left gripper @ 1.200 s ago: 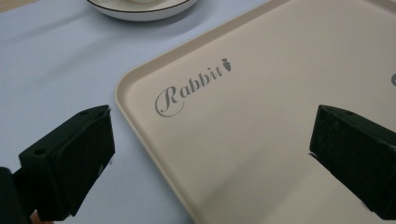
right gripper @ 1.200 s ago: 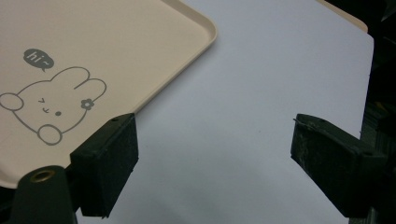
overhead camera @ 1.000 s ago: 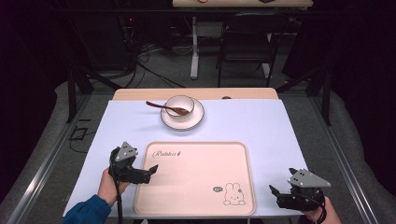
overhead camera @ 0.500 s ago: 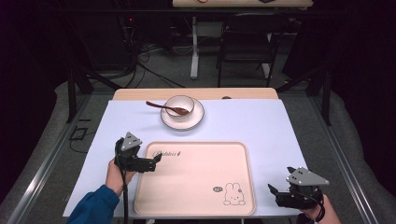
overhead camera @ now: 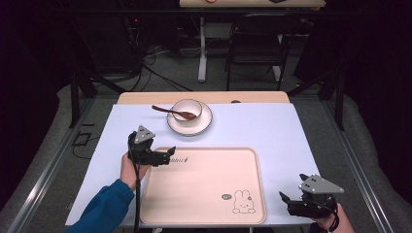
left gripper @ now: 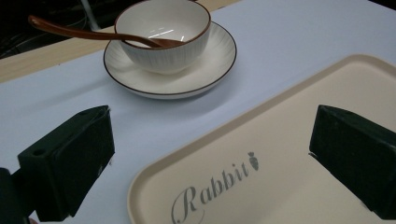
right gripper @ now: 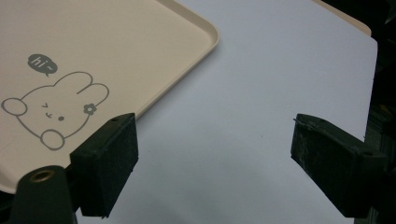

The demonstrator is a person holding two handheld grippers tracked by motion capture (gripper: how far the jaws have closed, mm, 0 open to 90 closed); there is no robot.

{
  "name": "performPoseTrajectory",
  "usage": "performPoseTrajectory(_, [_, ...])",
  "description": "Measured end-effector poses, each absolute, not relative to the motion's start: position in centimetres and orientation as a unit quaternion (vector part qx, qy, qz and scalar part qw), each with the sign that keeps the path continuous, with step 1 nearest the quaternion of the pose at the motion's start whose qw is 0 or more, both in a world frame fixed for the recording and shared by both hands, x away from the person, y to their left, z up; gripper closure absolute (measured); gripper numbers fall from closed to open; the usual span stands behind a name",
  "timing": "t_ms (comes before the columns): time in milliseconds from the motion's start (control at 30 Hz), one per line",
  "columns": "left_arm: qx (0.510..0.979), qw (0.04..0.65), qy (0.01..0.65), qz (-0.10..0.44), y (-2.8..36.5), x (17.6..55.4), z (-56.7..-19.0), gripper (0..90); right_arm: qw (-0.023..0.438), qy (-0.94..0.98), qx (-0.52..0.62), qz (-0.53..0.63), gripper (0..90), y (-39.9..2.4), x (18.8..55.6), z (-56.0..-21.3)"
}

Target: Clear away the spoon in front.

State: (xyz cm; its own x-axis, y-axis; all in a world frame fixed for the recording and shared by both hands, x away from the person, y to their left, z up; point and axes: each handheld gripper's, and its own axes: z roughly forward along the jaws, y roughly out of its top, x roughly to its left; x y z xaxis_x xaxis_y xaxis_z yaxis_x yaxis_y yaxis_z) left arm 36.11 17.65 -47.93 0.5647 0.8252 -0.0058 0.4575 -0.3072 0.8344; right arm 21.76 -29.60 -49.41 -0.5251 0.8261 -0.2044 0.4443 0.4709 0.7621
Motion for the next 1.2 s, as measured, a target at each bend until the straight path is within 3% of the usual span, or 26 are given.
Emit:
performPoseTrajectory(633, [0.721,0.456,0.467,0.231,16.7,41.8,-48.3,0.0,0.285,0.810,0.391,0.333,14.3,-29.6,21.8,-49.4])
performPoseTrajectory(1200, [0.689,0.430,0.529,0.246,17.5,46.9,-50.2,0.1,0.284,0.811,0.390,0.331,14.3,-29.6,21.8,-49.4])
